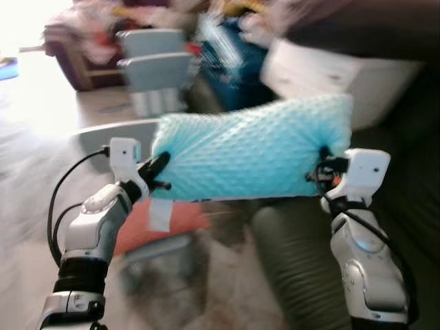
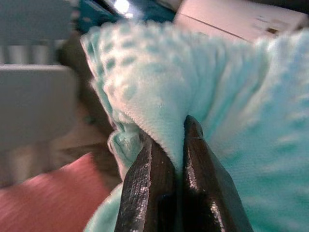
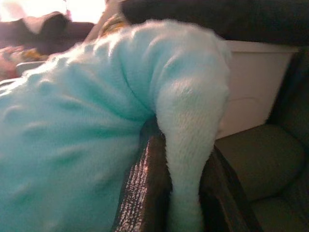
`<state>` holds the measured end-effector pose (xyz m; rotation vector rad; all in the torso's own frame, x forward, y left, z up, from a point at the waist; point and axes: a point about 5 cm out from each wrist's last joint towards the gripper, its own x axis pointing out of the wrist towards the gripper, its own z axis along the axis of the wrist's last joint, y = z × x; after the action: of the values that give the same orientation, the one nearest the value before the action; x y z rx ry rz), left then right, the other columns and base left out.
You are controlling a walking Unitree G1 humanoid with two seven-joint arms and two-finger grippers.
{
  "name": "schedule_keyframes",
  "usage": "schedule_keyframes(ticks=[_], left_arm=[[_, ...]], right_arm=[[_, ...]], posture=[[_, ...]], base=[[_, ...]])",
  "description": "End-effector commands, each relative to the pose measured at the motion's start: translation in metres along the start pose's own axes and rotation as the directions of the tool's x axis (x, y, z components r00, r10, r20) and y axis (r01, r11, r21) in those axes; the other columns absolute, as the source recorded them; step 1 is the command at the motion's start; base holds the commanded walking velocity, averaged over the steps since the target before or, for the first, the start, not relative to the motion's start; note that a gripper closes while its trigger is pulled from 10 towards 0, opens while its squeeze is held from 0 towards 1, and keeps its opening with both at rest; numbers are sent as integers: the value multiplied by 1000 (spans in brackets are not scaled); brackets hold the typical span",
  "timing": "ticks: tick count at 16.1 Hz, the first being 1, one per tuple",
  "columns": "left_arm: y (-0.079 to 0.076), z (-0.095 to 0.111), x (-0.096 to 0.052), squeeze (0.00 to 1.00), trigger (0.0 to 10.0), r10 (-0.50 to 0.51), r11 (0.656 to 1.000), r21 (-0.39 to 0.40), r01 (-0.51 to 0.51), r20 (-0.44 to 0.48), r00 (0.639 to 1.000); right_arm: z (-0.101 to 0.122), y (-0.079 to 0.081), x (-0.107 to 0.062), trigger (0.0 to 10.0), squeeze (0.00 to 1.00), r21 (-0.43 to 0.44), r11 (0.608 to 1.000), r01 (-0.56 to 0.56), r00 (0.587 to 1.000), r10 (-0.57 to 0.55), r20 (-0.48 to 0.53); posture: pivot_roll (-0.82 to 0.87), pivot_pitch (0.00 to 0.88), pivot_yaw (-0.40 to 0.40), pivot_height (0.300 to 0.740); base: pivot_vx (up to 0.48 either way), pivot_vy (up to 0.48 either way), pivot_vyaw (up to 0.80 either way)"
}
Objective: Move the pillow to the sofa
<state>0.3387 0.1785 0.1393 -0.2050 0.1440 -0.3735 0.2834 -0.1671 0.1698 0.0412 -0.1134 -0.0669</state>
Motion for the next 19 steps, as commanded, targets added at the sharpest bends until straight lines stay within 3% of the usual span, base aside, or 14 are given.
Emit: schedule_keyframes(ticks=[1, 4, 12, 19], left_arm=[[11, 6, -4, 0, 10000, 50, 999, 22, -50, 1, 999], [13, 6, -4, 0, 10000, 88, 996, 1, -88, -2, 996], [19, 9, -2, 0, 10000, 134, 990, -35, -135, -18, 991], [17, 8, -2, 0, 10000, 120, 992, -30, -121, -29, 992]], right_arm=[[7, 4, 1, 0, 0, 7, 1000, -11, 999, 11, 31], [8, 5, 1, 0, 0, 5, 1000, -13, 999, 12, 33], [8, 6, 1, 0, 0, 0, 1000, -19, 999, 19, 39], [8, 6, 2, 0, 0, -2, 1000, -24, 999, 24, 39]], posture=[[-109, 71, -33, 740], [-105, 71, -35, 740], [-104, 68, -35, 740], [-102, 69, -36, 740]], base=[[0, 0, -800], [0, 0, -685], [0, 0, 0], [0, 455, 0]])
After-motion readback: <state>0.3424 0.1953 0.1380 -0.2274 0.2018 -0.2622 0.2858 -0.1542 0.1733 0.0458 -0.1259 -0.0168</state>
